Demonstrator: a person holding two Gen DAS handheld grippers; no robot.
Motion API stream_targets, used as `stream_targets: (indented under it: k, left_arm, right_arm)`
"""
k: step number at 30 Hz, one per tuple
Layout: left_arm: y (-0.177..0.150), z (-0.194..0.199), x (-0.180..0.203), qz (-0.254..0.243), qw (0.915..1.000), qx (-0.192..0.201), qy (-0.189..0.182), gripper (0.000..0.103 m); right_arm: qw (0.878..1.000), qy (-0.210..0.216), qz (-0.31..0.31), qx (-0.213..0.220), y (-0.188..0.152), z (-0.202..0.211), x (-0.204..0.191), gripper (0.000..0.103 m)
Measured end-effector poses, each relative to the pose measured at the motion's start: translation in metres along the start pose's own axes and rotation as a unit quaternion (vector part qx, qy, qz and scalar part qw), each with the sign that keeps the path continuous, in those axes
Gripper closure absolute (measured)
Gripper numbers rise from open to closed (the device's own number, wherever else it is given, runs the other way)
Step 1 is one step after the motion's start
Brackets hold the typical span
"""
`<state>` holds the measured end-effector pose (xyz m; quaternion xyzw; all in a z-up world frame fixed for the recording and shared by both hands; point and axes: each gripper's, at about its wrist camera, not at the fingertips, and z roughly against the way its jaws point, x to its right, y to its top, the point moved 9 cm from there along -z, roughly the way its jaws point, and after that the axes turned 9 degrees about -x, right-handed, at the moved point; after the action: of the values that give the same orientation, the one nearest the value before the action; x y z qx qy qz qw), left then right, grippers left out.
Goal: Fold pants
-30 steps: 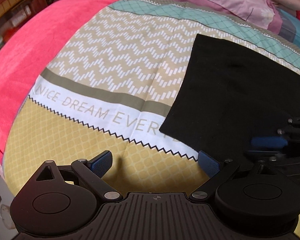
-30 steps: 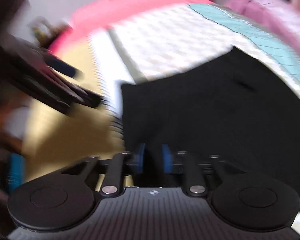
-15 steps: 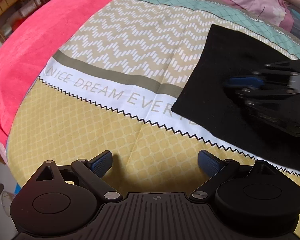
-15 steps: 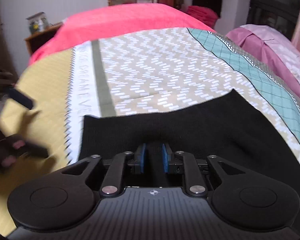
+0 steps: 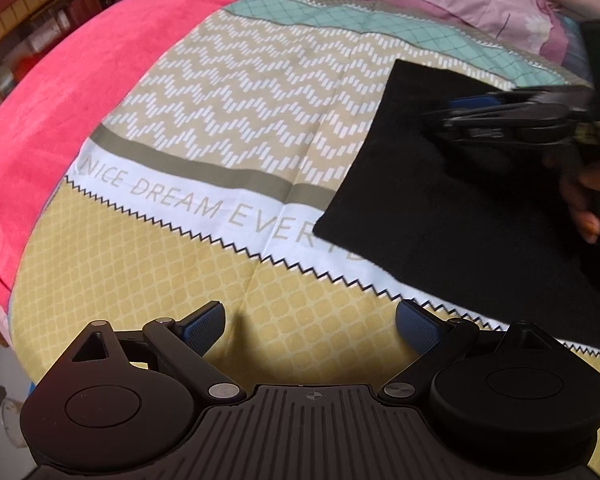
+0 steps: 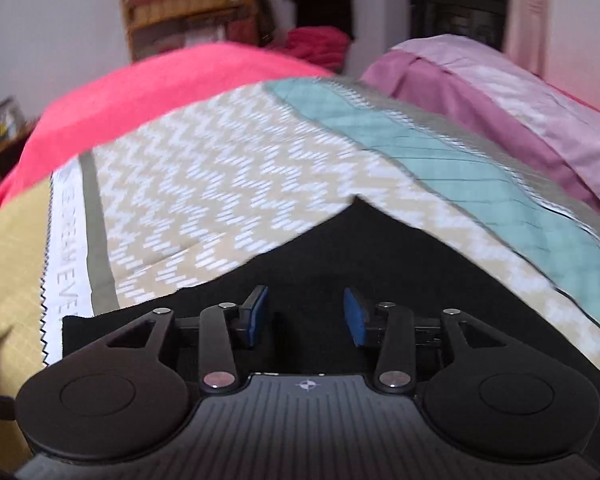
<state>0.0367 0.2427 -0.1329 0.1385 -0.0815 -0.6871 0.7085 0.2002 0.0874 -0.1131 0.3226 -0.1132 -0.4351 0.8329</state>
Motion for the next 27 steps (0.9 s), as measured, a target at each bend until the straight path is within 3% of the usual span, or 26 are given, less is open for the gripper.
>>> stream_targets:
  k: [1,3,5,8,10,13,15,18,22,25,27]
  left_arm:
    - [0.001,0.000,0.002,-0.001,1.0000,0.002,-0.003,0.000]
    - [0.004,-0.001,0.007,-0.004,1.0000,0.000,-0.005,0.000]
    - [0.011,-0.003,0.016,-0.015,0.9999,-0.001,-0.002,0.000]
    - [0.032,0.003,0.036,-0.044,0.9989,0.016,0.000,0.000]
    - [0.051,0.008,0.054,-0.066,0.9973,0.032,-0.009,0.000]
    - [0.082,0.007,0.086,-0.091,0.9943,0.048,-0.028,0.000]
    - [0.102,0.001,0.113,-0.103,0.9923,0.052,-0.045,0.000]
    - [0.128,-0.011,0.158,-0.119,0.9892,0.055,-0.066,0.000]
    - [0.153,-0.032,0.212,-0.141,0.9863,0.051,-0.069,0.000]
    - [0.167,-0.053,0.238,-0.136,0.9872,0.030,-0.078,0.000]
    - [0.171,-0.069,0.249,-0.126,0.9889,0.014,-0.078,0.000]
  right_arm:
    - [1.000,-0.014,-0.019,-0.007,-0.006,0.011,0.014,0.047]
    - [0.997,-0.038,-0.044,-0.056,-0.019,-0.010,0.030,0.047]
    - [0.998,-0.022,-0.050,-0.031,-0.014,-0.025,0.035,0.030]
    - [0.994,0.007,-0.100,-0.037,-0.007,-0.016,0.047,0.033]
    - [0.991,-0.001,-0.133,-0.014,-0.014,0.014,0.067,0.030]
    - [0.982,-0.076,-0.175,0.006,-0.051,0.079,0.118,0.029]
    - [0.967,-0.130,-0.220,0.021,-0.087,0.122,0.158,0.029]
    - [0.924,-0.221,-0.307,0.058,-0.157,0.202,0.213,0.027]
    - [0.837,-0.331,-0.428,0.076,-0.265,0.292,0.266,0.022]
    - [0.780,-0.369,-0.502,0.065,-0.324,0.322,0.296,0.020]
    - [0.748,-0.368,-0.547,0.079,-0.351,0.335,0.318,0.019]
